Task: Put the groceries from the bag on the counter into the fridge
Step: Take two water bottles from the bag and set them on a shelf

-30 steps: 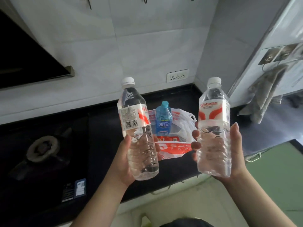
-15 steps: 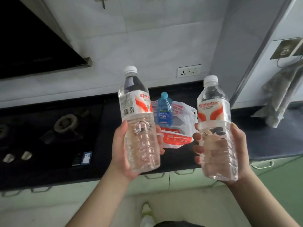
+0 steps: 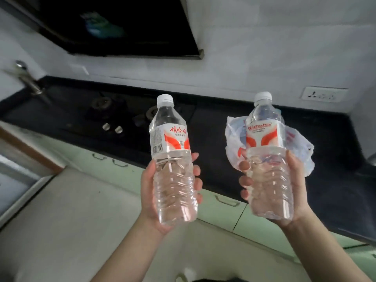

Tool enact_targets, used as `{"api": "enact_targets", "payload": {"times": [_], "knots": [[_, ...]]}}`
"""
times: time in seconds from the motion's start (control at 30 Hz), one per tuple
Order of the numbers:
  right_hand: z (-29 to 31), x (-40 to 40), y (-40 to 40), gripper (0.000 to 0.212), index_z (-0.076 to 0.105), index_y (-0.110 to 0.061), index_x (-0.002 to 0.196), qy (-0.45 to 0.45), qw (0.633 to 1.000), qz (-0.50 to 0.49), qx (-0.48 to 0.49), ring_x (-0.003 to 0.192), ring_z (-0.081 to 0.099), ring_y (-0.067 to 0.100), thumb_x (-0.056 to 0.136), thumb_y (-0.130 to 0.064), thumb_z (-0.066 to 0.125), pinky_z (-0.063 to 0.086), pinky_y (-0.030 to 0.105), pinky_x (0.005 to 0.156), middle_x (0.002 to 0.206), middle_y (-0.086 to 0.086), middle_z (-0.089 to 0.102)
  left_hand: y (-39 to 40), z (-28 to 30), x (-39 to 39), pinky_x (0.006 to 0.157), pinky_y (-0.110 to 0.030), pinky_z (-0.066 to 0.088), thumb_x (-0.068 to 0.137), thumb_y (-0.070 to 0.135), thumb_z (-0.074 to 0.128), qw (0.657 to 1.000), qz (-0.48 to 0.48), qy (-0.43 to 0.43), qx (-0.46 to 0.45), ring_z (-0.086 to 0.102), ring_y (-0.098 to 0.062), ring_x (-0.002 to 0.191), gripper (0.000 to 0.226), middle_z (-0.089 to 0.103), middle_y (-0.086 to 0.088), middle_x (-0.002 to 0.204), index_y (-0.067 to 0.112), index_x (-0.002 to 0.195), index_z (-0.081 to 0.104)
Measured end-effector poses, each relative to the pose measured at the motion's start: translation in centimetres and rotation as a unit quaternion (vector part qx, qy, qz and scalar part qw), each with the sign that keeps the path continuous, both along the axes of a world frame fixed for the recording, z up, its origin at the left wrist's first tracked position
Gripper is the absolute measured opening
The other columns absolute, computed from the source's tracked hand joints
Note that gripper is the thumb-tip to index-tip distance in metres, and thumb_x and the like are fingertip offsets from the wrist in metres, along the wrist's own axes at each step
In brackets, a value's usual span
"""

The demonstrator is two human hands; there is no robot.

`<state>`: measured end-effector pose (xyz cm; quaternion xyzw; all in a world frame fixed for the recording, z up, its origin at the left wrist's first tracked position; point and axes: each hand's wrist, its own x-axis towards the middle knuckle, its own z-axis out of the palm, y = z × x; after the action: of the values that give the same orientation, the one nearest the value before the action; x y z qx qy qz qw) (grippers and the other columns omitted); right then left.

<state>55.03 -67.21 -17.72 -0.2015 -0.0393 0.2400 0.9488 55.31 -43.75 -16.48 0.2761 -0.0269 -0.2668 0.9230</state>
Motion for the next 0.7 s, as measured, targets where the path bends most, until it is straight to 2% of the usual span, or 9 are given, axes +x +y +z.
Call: {"api": "enact_targets", "payload": {"times": [0.2,0.4,0.5,0.6,0.7], "knots": [[0.1,-0.1,7.3,0.068,0.051,-0.003,0.129,-0.029,0.994,0.106,-0.007,0.081,0.063,0.028,0.083,-0.050,0.063,0.054,0.042,0.071,0.103,0.015,0.064,7.5,0.2,-4.2,0.060,-0.033,0.053,0.070,0.052,0.074,0.996,0.084,-0.023,-0.008,0.064,-0.024,0.070,0.067,0.065,-0.010,0.091,0.005,0.117,0.064],[0.6,-2.5,17.5,0.067,0.043,-0.006,0.131,-0.021,0.979,0.201,0.036,0.085,0.062,0.027,0.086,-0.053,0.057,0.051,0.041,0.076,0.107,0.014,0.061,16.7,0.5,-10.1,0.068,-0.035,0.054,0.083,0.052,0.058,0.991,0.118,-0.040,-0.057,0.066,-0.024,0.080,0.058,0.066,-0.010,0.096,0.007,0.119,0.061],[0.6,-4.5,23.6,0.066,0.047,-0.009,0.125,-0.010,0.975,0.222,0.010,0.077,0.062,0.023,0.080,-0.055,0.062,0.053,0.037,0.069,0.099,0.009,0.062,21.7,0.7,-13.7,0.075,-0.038,0.055,0.085,0.048,0.059,0.986,0.133,-0.057,-0.085,0.066,-0.028,0.087,0.059,0.066,-0.013,0.102,0.003,0.123,0.058],[0.7,-6.7,29.3,0.066,0.050,-0.009,0.120,-0.024,0.968,0.248,-0.028,0.070,0.063,0.022,0.076,-0.056,0.065,0.054,0.036,0.061,0.091,0.007,0.062,26.2,0.7,-17.2,0.073,-0.038,0.057,0.082,0.046,0.064,0.979,0.173,-0.072,-0.081,0.065,-0.029,0.083,0.059,0.064,-0.014,0.099,0.002,0.121,0.057],[0.7,-8.5,34.4,0.065,0.053,-0.009,0.117,-0.029,0.953,0.298,-0.036,0.068,0.063,0.021,0.076,-0.058,0.062,0.054,0.035,0.059,0.089,0.007,0.063,29.8,0.6,-20.4,0.073,-0.040,0.056,0.083,0.046,0.062,0.969,0.216,-0.079,-0.093,0.065,-0.030,0.083,0.059,0.063,-0.016,0.099,0.001,0.122,0.056]]}}
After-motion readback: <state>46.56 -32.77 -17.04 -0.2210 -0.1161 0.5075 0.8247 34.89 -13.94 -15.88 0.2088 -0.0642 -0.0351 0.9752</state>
